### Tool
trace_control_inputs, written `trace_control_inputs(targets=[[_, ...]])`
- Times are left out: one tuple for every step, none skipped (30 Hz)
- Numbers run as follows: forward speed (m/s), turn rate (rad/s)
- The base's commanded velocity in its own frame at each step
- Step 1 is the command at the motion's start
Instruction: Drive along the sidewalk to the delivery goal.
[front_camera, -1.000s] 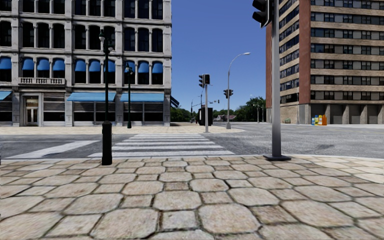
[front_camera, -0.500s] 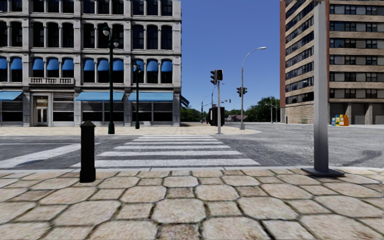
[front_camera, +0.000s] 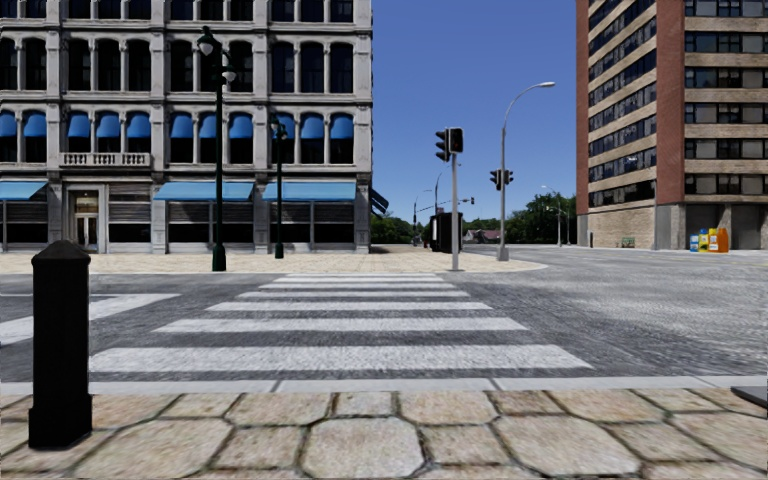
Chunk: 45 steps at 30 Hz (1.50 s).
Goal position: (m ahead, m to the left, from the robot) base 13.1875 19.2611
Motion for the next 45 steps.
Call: trace_control_inputs(targets=[[2.0,0.0],[2.0,0.0],[2.0,0.0],[2.0,0.1],[2.0,0.1],[2.0,0.18],[2.0,0.2],[2.0,0.16],[2.0,0.16],[2.0,0.02],[2.0,0.0],[2.0,0.0],[2.0,0.0],[2.0,0.0],[2.0,0.0],[2.0,0.0],[2.0,0.0],[2.0,0.0],[2.0,0.0],[2.0,0.0],[2.0,0.0],[2.0,0.0],[2.0,0.07],[2.0,0.15],[2.0,0.18],[2.0,0.18],[2.0,0.18],[2.0,0.17],[2.0,0.08],[2.0,0.08],[2.0,0.0],[2.0,0.0],[2.0,0.0],[2.0,0.0],[2.0,0.0],[2.0,0.0],[2.0,0.0],[2.0,0.0],[2.0,0.0],[2.0,0.0],[2.0,0.0],[2.0,0.0],[2.0,0.0],[2.0,0.0],[2.0,0.0]])
